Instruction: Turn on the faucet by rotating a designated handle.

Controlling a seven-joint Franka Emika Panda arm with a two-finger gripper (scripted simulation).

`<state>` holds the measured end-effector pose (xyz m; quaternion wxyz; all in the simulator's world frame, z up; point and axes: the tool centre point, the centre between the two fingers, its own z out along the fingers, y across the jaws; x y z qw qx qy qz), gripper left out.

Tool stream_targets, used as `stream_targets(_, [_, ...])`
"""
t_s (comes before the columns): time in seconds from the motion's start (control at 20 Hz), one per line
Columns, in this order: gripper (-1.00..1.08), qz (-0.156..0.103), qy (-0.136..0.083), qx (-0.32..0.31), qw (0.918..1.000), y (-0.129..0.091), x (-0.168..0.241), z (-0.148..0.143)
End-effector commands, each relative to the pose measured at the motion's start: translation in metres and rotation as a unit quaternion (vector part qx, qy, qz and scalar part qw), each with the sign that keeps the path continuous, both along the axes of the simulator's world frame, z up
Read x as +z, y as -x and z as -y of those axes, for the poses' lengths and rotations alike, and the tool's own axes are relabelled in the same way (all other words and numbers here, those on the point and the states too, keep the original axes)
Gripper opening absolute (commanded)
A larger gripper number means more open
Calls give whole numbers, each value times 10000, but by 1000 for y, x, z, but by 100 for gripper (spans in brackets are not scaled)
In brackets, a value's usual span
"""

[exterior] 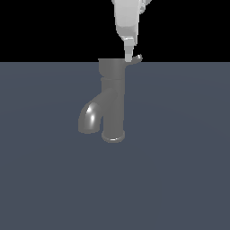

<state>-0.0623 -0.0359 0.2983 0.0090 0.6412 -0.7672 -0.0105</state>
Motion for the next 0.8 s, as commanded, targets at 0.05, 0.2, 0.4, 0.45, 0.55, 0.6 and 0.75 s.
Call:
stream_targets(0.05, [-100,130,17,-91,9999,-20,-1,14])
stream_targets(0.2, [-100,132,20,-123,9998,-25,-1,21])
stream_targets(0.4, [-100,134,22,-164,9998,-33,-1,29])
stream_targets(0.45, [-100,134,23,-175,9998,-34,-1,31])
stream_targets(0.55, [-100,135,24,-195,9997,-38,-1,35])
stream_targets(0.6, [-100,135,25,-205,9997,-39,-1,37])
stream_targets(0.75, [-100,136,26,-226,9996,-43,-1,41])
